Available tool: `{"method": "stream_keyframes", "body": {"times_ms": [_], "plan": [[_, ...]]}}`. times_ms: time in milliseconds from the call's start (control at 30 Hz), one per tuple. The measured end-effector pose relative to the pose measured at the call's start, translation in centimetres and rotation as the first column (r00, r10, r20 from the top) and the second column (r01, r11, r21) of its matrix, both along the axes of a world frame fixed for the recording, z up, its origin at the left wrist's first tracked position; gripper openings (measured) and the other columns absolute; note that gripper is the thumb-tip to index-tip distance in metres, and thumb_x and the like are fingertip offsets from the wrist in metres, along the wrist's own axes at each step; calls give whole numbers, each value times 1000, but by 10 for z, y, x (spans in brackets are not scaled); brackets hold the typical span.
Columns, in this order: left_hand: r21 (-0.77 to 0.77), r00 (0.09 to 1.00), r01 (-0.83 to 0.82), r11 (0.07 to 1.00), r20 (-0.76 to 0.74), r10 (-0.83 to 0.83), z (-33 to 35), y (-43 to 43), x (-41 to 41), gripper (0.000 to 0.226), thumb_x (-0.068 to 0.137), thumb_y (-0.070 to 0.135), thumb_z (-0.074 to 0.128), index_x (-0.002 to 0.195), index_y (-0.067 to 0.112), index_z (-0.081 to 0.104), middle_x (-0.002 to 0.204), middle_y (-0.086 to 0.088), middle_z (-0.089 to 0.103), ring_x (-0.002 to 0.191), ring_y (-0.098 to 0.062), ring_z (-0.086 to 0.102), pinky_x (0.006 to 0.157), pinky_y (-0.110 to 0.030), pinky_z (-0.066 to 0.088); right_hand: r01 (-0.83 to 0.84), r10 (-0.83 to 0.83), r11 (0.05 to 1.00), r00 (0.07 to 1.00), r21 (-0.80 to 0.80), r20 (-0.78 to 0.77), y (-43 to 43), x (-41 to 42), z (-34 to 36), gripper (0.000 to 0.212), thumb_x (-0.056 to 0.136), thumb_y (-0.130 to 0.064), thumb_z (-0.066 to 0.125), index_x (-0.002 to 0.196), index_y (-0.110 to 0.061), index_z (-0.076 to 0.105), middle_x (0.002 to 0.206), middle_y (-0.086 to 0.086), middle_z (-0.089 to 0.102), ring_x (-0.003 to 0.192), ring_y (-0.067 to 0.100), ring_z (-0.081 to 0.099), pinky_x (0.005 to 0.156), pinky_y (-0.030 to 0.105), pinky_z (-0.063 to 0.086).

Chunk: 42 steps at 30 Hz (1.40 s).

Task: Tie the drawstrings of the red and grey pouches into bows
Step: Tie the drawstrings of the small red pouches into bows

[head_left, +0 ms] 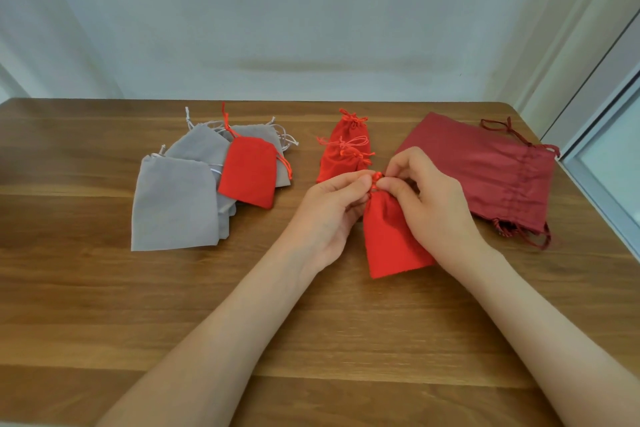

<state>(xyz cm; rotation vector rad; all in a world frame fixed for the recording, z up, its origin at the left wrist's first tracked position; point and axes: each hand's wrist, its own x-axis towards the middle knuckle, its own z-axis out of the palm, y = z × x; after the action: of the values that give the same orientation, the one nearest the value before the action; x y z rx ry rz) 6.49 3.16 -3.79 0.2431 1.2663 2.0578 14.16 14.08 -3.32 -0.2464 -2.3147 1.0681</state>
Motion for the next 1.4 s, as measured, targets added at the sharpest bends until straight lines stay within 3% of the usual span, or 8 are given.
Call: {"method": "stream_keyframes", "body": {"times_ms": [200,367,567,767,900,1067,1200,1400], "plan": [[-29,999,-44,999,-8,44,0,0,2,19,93,5,53,80,10,67,58,0,56,58,-11,54,67,-27,47,-53,102,958,981,-281,163,7,-3,-2,13,89,-7,60,81,-17,63,65,-9,61,53,-2,48,54,12,37],[-160,944,-182,970,-304,127,-2,-3,-1,17,91,8,59,81,16,70,71,6,67,71,-9,59,74,-25,47,-81,174,868,974,-490,147,6,-2,-1,19,93,-14,56,80,-7,69,71,5,64,64,10,56,63,28,46],[-247,817,-272,930,-571,88,-12,-5,-3,13,88,20,63,83,25,73,84,9,72,86,-9,64,86,-34,49,-103,247,799,954,-593,167,2,-4,0,10,88,-7,62,83,-12,68,68,2,65,60,10,57,64,25,47],[-278,738,-301,912,-674,38,-14,-4,-1,13,90,20,61,86,23,73,87,10,72,89,-6,63,85,-28,47,-87,249,783,951,-615,182,6,-4,0,14,85,-5,65,73,-12,66,63,4,62,57,9,54,58,23,43],[-279,752,-253,926,-659,7,-11,-4,-4,17,91,17,59,82,24,72,83,10,70,84,-5,61,83,-26,46,-136,318,752,932,-645,174,9,-4,-1,13,88,-7,61,77,-12,67,68,4,60,62,11,53,62,25,42],[-239,897,12,971,-426,-116,-3,-8,-10,15,92,12,57,84,12,69,74,1,66,70,-13,59,70,-28,47,-207,402,718,903,-664,154,11,-3,0,15,92,-4,53,86,-8,66,77,7,63,71,16,55,71,27,44],[-276,886,151,949,-388,-253,2,-13,-17,14,88,9,59,79,13,67,66,4,60,59,-5,47,63,-20,38,-197,414,737,888,-647,201,12,-2,-2,13,94,-6,52,91,-3,64,81,8,64,75,18,57,73,26,46],[-360,827,227,905,-419,-374,4,-24,-25,10,81,4,67,78,13,69,78,-4,68,78,-15,60,82,-30,47,-132,342,818,894,-561,289,11,-3,-4,20,94,-7,54,78,-14,62,59,-12,59,54,0,50,56,12,39]]}}
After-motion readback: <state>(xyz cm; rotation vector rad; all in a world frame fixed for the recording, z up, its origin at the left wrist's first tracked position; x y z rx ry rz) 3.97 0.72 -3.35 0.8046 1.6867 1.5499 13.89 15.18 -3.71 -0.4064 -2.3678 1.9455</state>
